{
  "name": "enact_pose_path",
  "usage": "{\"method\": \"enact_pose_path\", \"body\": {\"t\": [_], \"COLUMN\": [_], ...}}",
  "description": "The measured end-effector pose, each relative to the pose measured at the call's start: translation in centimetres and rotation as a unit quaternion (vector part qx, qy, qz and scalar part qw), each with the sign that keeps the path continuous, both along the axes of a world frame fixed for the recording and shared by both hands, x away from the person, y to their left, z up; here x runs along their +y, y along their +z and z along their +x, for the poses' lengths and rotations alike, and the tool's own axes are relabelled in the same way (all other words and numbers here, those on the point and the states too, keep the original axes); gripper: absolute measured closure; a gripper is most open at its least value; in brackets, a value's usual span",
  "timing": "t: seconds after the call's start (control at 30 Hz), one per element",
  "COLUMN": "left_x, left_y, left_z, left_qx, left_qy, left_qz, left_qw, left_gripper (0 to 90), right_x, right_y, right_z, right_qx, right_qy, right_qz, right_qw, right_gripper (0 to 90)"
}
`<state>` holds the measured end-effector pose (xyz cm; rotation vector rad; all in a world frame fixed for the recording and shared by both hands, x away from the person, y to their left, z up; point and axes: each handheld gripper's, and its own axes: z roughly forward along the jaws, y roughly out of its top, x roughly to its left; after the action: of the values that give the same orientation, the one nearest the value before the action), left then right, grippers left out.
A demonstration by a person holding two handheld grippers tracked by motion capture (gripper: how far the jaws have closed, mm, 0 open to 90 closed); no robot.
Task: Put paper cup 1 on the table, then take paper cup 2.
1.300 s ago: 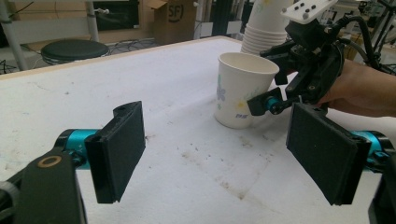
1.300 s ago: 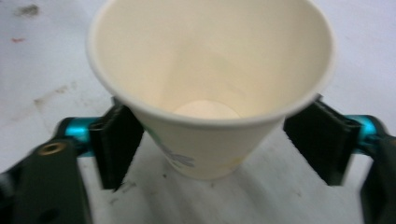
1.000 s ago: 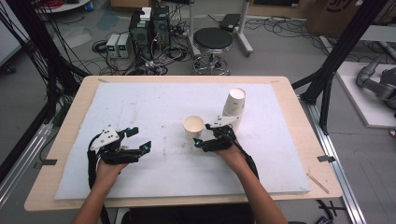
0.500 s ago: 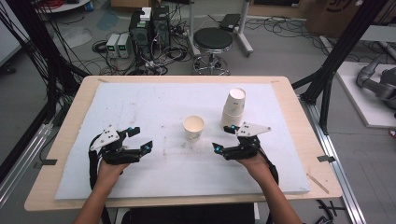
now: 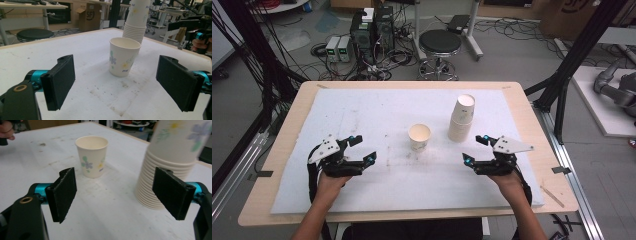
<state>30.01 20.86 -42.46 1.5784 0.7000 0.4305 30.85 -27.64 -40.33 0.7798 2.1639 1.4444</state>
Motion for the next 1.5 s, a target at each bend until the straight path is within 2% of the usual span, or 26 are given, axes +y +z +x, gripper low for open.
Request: {"method": "enact_pose_path", "body": {"t": [0.17,0.27,0.53,0.63,1.0,1.37,1.5], "left_x": [-0.1,-0.1,-0.1,-0.1,-0.2,-0.1,0.0], "left_y": [-0.1,-0.2,-0.3,-0.3,-0.3,-0.4,-0.4], "left_z": [-0.1,-0.2,0.0,0.0,0.0,0.0,0.0], "left_qx": [0.004,0.006,0.003,0.004,0.003,0.005,0.005], "left_qy": [0.001,0.005,0.014,0.016,0.013,0.013,0.016], "left_qz": [0.004,0.006,0.006,0.003,0.002,0.004,0.009], "left_qw": [1.0000,0.9999,0.9999,0.9999,0.9999,0.9999,0.9998], "left_gripper": [16.0,16.1,16.3,16.4,16.4,16.4,16.4], "right_x": [-2.0,-2.7,-3.5,-3.7,-4.0,-3.9,-3.8], "right_y": [0.3,0.7,0.5,0.5,0.6,0.4,0.3], "right_z": [-0.4,-0.4,-0.4,-0.4,-0.5,-0.3,-0.2], "right_qx": [-0.013,-0.021,-0.019,-0.021,-0.025,-0.019,-0.021], "right_qy": [-0.035,-0.044,-0.058,-0.064,-0.066,-0.068,-0.065], "right_qz": [0.008,0.011,0.003,0.006,0.010,0.009,0.007], "right_qw": [0.9993,0.9988,0.9981,0.9977,0.9974,0.9975,0.9977], "right_gripper": [20.5,20.5,20.5,20.5,20.5,20.5,20.5]}}
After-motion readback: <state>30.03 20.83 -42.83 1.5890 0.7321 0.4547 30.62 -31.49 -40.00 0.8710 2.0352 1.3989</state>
